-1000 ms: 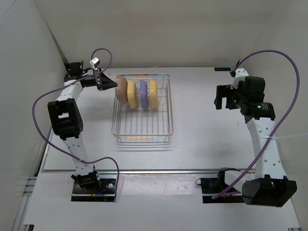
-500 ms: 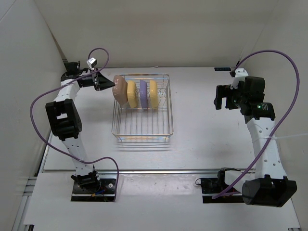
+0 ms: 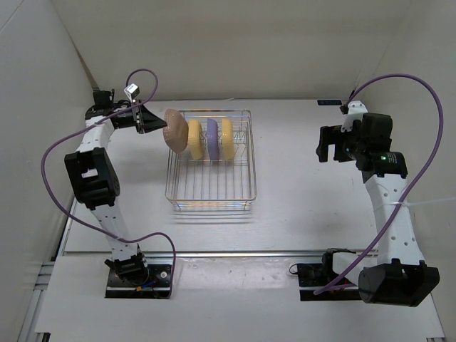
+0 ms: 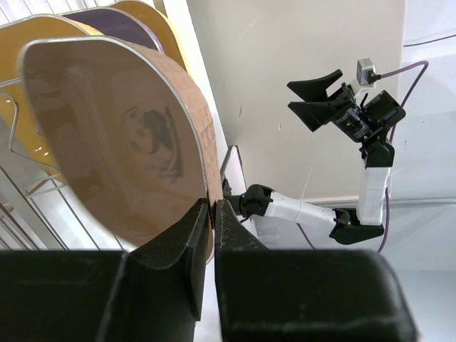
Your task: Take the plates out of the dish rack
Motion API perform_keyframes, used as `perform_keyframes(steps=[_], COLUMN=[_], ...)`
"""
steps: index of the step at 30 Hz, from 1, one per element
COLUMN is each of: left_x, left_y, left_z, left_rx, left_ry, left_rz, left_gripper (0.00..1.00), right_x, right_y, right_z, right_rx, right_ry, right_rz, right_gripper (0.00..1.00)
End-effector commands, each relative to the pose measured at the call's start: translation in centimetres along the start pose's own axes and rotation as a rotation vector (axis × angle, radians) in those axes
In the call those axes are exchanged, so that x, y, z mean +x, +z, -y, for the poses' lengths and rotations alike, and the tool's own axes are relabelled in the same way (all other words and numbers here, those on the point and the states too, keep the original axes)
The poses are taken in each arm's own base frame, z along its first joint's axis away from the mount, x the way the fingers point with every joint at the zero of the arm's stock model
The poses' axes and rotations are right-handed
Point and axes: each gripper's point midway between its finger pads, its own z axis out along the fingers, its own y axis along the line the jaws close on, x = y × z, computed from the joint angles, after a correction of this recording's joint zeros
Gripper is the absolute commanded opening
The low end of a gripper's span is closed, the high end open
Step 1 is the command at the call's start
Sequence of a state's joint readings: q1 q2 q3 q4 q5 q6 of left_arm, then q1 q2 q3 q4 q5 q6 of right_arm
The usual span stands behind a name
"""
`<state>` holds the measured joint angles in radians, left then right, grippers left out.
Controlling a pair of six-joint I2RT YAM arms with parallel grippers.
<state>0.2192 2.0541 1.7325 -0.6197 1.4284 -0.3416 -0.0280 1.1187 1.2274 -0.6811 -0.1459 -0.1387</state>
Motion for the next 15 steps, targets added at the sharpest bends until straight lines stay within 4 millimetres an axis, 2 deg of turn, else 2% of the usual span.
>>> perform_keyframes(steps=[1,9,15], left_x=[-0.5,-1.0,-0.5], left_y=[-1.2,-2.9,-3.0], left_z=[5.3,5.2,7.0], left_rx=[0.034,0.009,0.047], left_ry=[0.153,0.171,0.186], left_rz=[0.016,0.052,0.04], left_gripper=[0.11,0.11,0.11], right_x=[-0.4,-0.2,-0.2], right_y=[-0.1,-0.2,-0.2], right_z=[-0.2,-0.2,-0.2], right_rx=[-0.012,-0.014,-0.014], right_ry=[-0.013,-0.01,-0.01], right_rz=[0.027,0.018,0.018], right_gripper=[1.0,1.0,1.0])
